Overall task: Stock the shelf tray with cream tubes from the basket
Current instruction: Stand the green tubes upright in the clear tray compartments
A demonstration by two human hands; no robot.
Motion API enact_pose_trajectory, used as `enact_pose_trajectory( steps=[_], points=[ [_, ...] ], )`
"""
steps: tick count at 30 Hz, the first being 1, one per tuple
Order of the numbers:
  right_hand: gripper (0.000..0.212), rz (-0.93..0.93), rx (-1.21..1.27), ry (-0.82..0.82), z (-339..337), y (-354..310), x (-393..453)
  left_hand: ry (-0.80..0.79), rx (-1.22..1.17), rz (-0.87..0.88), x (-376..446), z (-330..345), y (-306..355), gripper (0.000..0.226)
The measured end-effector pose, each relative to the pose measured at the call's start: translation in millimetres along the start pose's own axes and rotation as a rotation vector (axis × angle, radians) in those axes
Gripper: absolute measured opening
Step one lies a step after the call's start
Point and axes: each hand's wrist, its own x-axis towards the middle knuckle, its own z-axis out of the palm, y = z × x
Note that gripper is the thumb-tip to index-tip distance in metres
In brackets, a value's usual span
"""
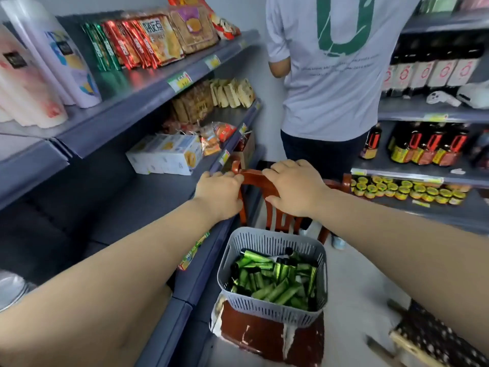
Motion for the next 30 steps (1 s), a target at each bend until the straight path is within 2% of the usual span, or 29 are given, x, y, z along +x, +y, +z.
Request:
enact_pose_trajectory(
  steps=[5,14,20,30],
  points=[
    [0.060,0.049,0.071,-0.131,81,-2,10,-0.197,-0.040,0.077,24,74,11,0.036],
    [0.059,0.169,0.205,-0.412,221,-6,9,-0.393,-0.085,0.192,56,208,26,0.033],
    [0.065,0.260,0.303,-0.589,319,-10,6,-0.521,-0.118,0.266,75,301,45,0.042],
    [0.061,0.454,0.446,-0.790,443,-15,-13,-0.814,-0.286,0.223,83,429,83,0.047]
  ],
)
